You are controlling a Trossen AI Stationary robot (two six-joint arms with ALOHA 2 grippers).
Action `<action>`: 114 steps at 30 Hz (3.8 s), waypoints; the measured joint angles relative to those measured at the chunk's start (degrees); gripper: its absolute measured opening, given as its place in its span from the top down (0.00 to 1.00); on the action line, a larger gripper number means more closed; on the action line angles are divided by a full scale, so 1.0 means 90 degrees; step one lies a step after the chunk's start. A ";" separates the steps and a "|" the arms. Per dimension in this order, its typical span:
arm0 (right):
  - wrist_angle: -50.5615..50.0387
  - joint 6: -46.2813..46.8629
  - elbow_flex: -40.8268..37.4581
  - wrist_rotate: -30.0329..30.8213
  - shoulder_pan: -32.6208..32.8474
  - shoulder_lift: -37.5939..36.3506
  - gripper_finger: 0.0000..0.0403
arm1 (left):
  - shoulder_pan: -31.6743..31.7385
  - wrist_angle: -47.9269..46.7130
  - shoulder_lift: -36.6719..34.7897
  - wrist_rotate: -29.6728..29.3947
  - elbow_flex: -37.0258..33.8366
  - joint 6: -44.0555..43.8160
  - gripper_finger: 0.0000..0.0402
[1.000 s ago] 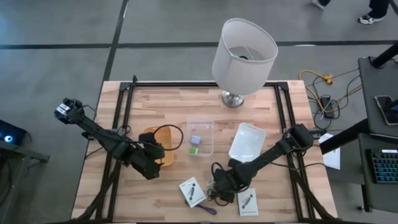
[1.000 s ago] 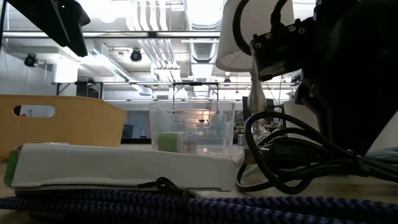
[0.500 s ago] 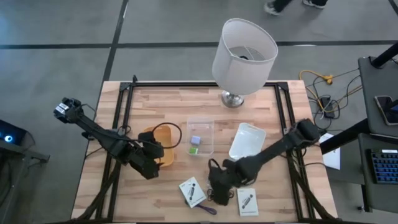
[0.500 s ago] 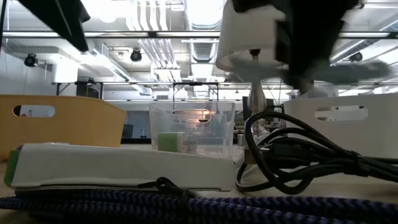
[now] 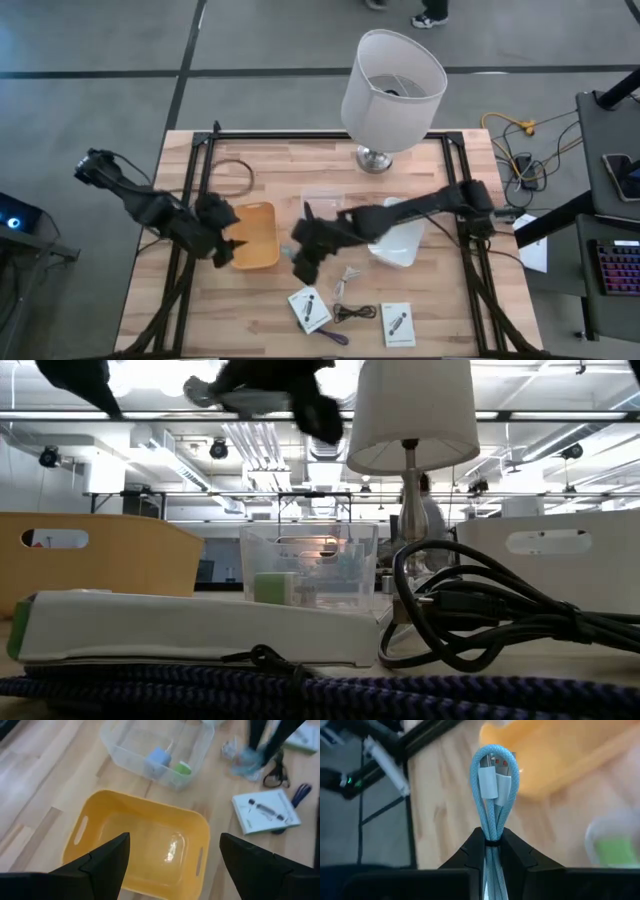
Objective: Pick and place items into bin
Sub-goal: Put the light blue charger cable into the yellow bin, then put the white charger cable into the yellow bin
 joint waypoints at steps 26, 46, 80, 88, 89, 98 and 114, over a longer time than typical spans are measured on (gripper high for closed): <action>-0.0208 -0.0829 0.3807 -0.0152 -0.0846 0.3172 0.88 | -0.0169 -0.0237 -0.2029 -0.0247 -0.0777 -0.0124 0.27; -0.2360 -0.3511 0.3808 0.0725 -0.0257 0.2212 0.41 | -0.0167 -0.0137 -0.2306 -0.0800 -0.0781 0.0007 0.27; -0.2940 -0.6200 -0.0682 0.0944 0.1359 0.0528 0.43 | -0.0167 0.0888 -0.0371 -0.0369 -0.0920 0.0007 0.27; -0.2367 -0.6454 -0.1113 0.0890 0.1204 0.0496 0.44 | -0.0167 0.0884 -0.0517 -0.0371 -0.0920 0.0007 0.27; -0.2299 -0.6454 -0.1130 0.0879 0.1191 0.0486 0.45 | -0.0167 0.0884 -0.0539 -0.0383 -0.0920 0.0007 0.27; -0.1934 -0.6441 -0.1276 0.0295 0.1106 0.0631 0.56 | -0.0163 0.0877 -0.0629 -0.0548 -0.0920 0.0007 0.27; -0.2013 -0.6425 -0.1375 0.0733 0.1059 0.0620 0.93 | -0.0163 0.0808 -0.0770 -0.0675 -0.0922 0.0037 0.27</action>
